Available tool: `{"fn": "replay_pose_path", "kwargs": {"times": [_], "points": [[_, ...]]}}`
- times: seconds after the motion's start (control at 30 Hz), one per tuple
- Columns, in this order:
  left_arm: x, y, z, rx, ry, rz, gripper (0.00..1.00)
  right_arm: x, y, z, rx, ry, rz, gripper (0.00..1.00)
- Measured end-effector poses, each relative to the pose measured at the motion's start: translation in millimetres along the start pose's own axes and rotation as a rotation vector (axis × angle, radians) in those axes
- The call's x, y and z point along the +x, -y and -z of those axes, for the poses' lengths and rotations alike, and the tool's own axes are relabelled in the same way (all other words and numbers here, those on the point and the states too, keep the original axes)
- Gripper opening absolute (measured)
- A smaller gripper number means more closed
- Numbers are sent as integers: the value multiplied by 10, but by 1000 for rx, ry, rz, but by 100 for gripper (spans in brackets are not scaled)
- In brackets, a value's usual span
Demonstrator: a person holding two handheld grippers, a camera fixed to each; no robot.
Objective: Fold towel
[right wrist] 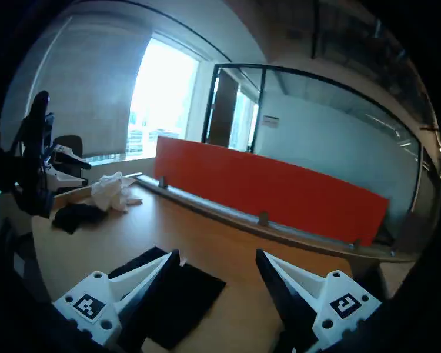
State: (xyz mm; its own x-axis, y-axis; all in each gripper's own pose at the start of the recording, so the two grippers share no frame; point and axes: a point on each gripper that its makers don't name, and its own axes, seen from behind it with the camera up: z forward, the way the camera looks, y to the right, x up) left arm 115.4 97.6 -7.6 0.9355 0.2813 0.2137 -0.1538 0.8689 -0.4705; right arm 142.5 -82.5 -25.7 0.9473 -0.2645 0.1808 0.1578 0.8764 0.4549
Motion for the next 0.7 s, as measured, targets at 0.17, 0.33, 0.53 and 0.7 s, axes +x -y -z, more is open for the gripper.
{"fn": "replay_pose_path", "kwargs": {"times": [0.17,0.33,0.53,0.7], "points": [[-137,-178,-69,-60,41,-19,96,-67,168,-37,66,40,26,100],[-362,-284,-132,-76,80,-26,96,-237,297,-82,102,75,28,100],[-669,-388,-203,-96,124,-9,96,-542,437,-140,130,125,12,100],[-914,-501,-260,-120,157,10,96,-824,515,-199,142,167,1,100]]}}
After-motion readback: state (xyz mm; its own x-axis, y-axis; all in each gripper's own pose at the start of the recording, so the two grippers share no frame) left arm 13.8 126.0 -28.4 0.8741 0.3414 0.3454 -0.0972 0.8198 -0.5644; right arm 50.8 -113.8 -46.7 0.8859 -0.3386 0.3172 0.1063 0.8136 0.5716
